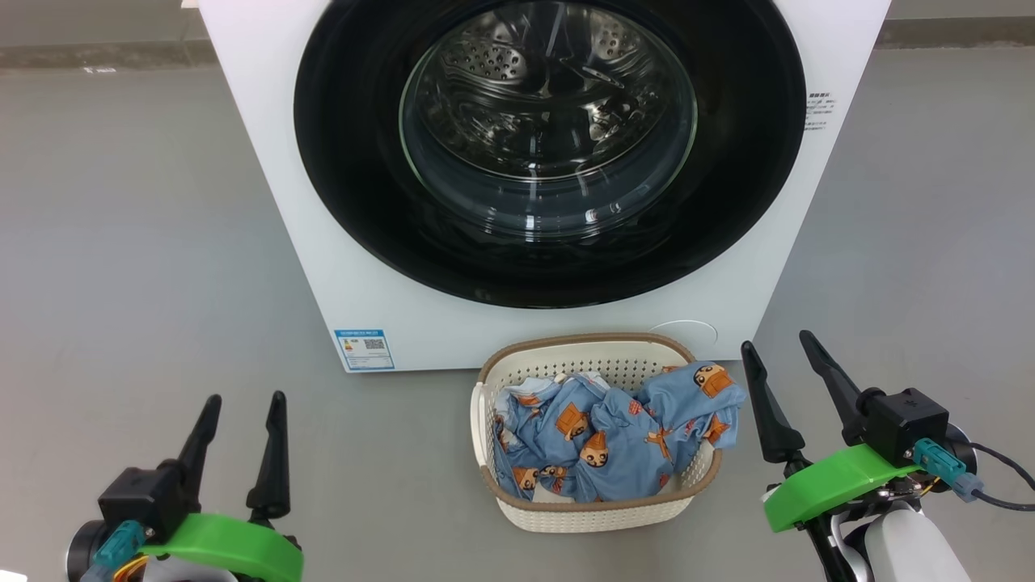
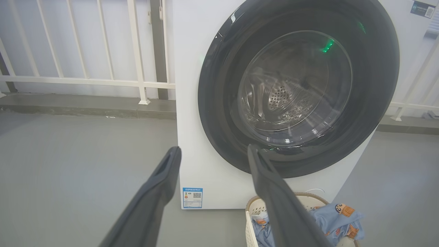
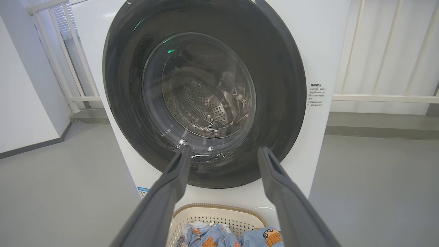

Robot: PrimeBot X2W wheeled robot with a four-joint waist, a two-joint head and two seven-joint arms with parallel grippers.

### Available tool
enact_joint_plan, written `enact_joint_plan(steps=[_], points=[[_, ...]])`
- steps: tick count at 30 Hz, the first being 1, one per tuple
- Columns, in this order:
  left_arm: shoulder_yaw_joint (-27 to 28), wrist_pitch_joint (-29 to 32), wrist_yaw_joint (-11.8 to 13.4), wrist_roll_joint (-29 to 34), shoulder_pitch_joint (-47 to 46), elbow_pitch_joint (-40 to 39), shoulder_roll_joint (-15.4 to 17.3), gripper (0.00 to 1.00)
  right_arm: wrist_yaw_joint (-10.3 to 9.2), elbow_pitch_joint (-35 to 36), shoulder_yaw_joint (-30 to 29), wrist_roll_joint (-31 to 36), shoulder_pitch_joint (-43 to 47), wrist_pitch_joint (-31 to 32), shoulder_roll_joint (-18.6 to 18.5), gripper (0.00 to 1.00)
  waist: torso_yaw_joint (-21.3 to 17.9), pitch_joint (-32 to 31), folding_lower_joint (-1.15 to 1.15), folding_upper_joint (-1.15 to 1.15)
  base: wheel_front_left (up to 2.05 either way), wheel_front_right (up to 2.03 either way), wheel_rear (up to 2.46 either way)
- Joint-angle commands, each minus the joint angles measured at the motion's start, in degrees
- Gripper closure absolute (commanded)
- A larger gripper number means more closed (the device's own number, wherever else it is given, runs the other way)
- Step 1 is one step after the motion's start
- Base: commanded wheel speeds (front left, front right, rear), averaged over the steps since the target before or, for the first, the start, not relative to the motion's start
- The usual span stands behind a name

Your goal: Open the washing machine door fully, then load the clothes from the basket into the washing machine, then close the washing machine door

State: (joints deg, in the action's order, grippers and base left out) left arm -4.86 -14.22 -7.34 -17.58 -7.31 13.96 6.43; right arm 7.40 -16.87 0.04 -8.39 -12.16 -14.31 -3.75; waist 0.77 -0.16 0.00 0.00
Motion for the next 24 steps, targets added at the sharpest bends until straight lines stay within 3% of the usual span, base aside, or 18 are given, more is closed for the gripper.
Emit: enact_joint_plan(steps=[1, 24], points=[[1.8, -0.8, -0.1, 0.5, -2.5, -1.7, 1.4, 0.00, 0.09, 1.2, 1.4, 1.0, -2.1, -0.7, 0.1, 0.00, 0.0, -0.1, 0.00, 0.00, 0.00, 0.00, 0.00], [1.8, -0.8, -0.1, 0.1, -2.3, -1.4, 1.4, 0.00, 0.09, 0.6, 2.3, 1.0, -2.1, -0.7, -0.2, 0.00, 0.0, -0.5, 0.00, 0.00, 0.00, 0.00, 0.00]])
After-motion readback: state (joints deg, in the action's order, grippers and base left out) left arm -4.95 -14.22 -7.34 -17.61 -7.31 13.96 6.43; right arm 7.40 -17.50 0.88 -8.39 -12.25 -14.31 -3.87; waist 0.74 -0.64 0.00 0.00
